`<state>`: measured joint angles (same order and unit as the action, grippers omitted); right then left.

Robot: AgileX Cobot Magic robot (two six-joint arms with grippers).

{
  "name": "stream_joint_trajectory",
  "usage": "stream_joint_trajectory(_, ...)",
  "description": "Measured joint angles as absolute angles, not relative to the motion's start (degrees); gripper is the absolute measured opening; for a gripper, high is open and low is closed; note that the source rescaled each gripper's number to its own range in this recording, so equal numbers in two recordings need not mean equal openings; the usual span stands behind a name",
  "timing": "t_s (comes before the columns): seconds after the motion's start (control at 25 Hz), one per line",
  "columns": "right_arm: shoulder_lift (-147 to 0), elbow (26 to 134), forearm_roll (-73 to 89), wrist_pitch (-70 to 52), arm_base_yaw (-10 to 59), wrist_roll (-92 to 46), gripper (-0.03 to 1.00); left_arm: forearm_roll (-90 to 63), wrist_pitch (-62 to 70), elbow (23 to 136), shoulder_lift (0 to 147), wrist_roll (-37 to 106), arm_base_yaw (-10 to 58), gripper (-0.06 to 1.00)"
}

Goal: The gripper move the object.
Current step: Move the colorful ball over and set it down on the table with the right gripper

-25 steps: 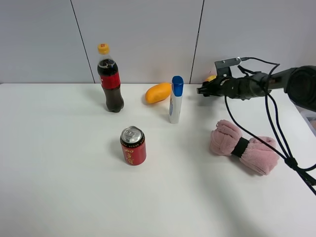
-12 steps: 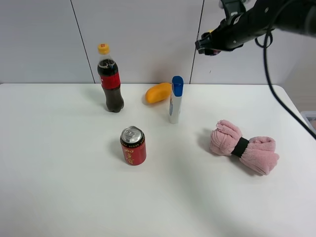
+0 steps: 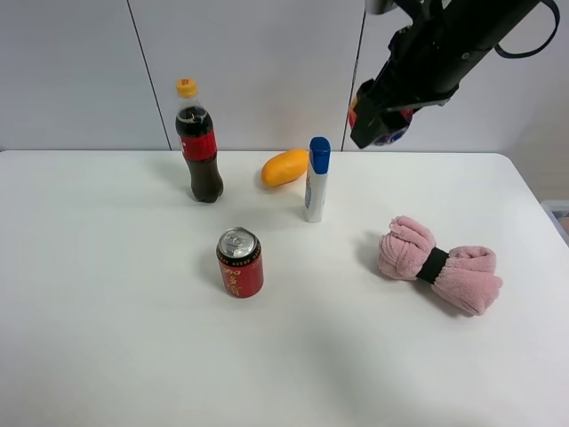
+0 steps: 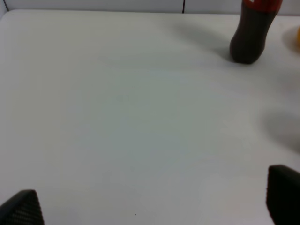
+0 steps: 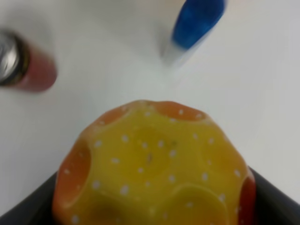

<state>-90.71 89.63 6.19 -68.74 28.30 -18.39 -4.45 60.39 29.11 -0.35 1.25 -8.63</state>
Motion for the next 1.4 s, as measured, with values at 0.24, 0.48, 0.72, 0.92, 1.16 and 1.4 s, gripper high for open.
stream_joint_trajectory(0.24,-90.7,82.9,5.9,-69.7,31.8,-18.4,0.00,-4.4,60.4,29.1,-0.4,1.2,-8.6,1.00)
stream_joint_trajectory(0.48,-90.7,68.0,4.4,-61.2,32.0,-18.4,0.00,-4.4,60.4,29.1,-0.4,1.2,-8.6,1.00)
stream_joint_trajectory(0.72,-90.7,52.9,3.2,-32.0,32.1,-19.4,0.00,-4.4,60.4,29.1,-0.4,1.2,-8.6,1.00)
stream_joint_trajectory(0.92,-92.6,46.8,3.2,-18.9,32.1,-19.8,0.00,-4.4,60.4,29.1,-0.4,1.2,-8.6,1.00)
stream_joint_trajectory(1.16,-100.0,46.5,3.9,-15.6,32.3,-19.8,0.00,-4.4,60.4,29.1,-0.4,1.2,-8.6,1.00)
stream_joint_trajectory(1.4,-104.7,46.5,4.3,-13.7,36.7,-21.9,0.00,-4.4,60.4,29.1,-0.4,1.2,-8.6,1.00)
